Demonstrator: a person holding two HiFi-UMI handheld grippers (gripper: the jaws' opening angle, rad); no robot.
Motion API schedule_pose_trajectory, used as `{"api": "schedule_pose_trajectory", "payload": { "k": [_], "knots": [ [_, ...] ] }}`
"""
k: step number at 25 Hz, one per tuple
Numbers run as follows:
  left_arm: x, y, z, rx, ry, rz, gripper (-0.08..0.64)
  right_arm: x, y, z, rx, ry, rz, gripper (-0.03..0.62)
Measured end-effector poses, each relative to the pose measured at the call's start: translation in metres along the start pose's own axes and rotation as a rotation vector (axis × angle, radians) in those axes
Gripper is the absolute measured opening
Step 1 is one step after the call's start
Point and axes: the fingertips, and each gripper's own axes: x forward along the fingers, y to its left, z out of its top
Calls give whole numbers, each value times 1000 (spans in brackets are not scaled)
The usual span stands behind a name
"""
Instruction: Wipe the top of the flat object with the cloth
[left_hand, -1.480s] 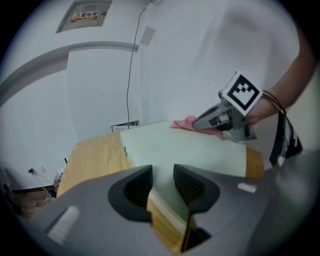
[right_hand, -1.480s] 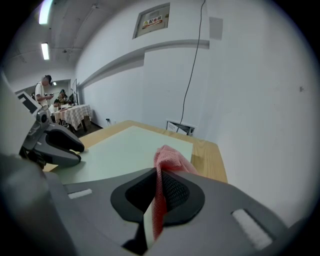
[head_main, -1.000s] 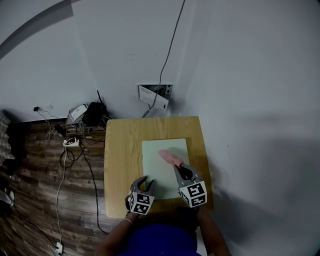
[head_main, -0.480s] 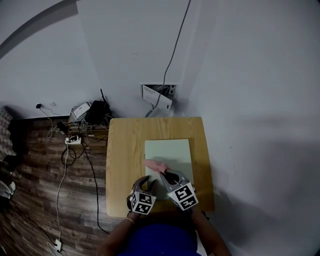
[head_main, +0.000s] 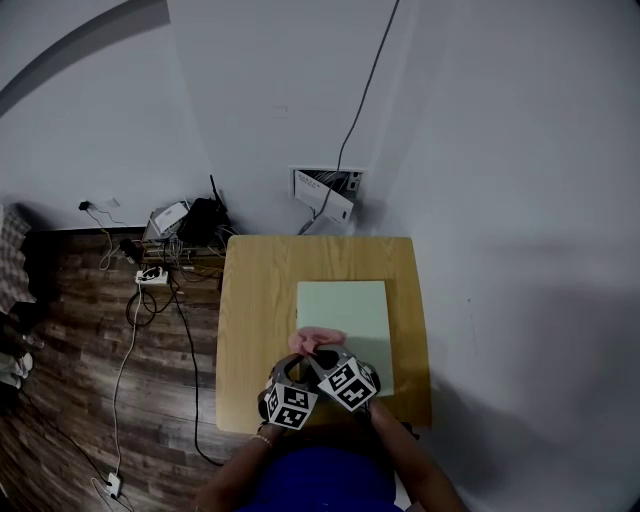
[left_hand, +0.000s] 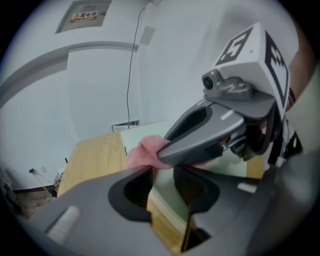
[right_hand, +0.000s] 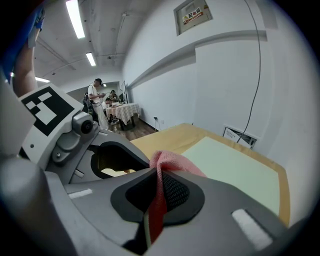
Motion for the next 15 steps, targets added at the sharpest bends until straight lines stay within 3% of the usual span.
{"api": "schedule_pose_trajectory", "payload": {
  "k": [10, 15],
  "knots": [
    [1, 1, 0, 9, -4, 0, 133, 0, -3, -1, 127, -43, 27, 15],
    [1, 0, -1, 10, -5, 0, 133, 0, -5, -4, 139, -47, 25, 15]
  ]
}}
